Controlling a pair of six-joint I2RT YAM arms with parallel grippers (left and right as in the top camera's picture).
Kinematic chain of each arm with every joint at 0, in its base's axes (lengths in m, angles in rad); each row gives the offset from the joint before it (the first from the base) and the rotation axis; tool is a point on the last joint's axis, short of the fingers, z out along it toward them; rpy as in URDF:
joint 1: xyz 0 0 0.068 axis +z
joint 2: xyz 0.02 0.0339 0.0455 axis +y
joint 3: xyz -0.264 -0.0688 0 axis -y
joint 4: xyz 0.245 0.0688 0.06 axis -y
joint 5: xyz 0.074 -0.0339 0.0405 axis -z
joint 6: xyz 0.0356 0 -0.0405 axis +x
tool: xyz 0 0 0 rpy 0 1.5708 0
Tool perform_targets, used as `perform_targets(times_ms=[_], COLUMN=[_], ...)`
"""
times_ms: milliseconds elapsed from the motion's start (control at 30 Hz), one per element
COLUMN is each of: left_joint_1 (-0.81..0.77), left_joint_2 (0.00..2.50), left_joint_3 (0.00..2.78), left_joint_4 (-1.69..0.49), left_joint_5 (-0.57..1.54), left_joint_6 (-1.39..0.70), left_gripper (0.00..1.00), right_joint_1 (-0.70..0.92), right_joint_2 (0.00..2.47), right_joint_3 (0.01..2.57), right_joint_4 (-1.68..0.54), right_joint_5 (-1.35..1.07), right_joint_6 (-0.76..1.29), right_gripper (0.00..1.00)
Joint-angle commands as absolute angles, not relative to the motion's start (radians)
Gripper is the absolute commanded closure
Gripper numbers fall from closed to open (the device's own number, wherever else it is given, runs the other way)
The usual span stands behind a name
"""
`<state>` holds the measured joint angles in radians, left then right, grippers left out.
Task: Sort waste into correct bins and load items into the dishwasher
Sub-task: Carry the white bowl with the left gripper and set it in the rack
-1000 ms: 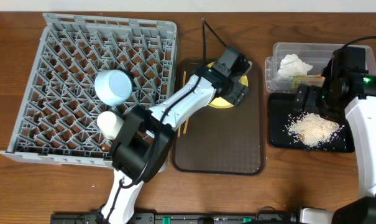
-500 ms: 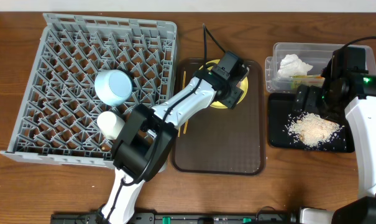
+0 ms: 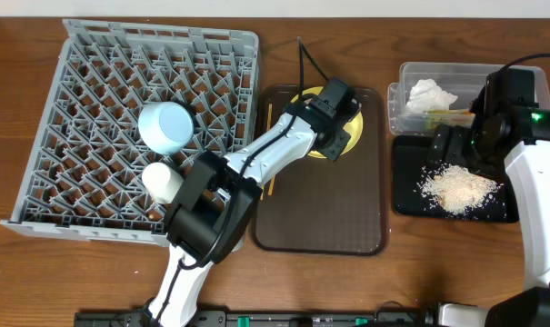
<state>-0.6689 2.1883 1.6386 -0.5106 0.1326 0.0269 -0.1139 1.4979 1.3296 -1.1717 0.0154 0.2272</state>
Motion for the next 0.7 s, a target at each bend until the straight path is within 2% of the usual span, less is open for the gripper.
perform_targets(times_ms=[0,233,500,667], left_joint_1=[-0.667,-0.667,-0.653,-0.574], left_joint_2=[2.204,2.173,1.998,1.859], left_joint_3=[1.625,1.63,1.631,1.631], left_joint_4=[-0.516,-0.519,-0.542,-0.565], left_joint_5=[0.092,0.092,0.093,0.113], left_joint_6=[0.033,0.033,0.033,0.033], left_gripper=[0.79,0.94,0.94,0.94], right_joint_1=[-0.12,-0.12,-0.12,-0.12], right_joint_2=[1.49,1.49,1.49,1.49], right_joint_3=[1.339,1.339,1.339,1.339], right_joint_4=[-1.177,-1.18,-1.179,-1.179], right_joint_5=[0.018,0.018,0.018,0.018], right_joint_6=[0.227,0.226,0.227,0.227], right_gripper=[0.01,0.01,0.01,0.01])
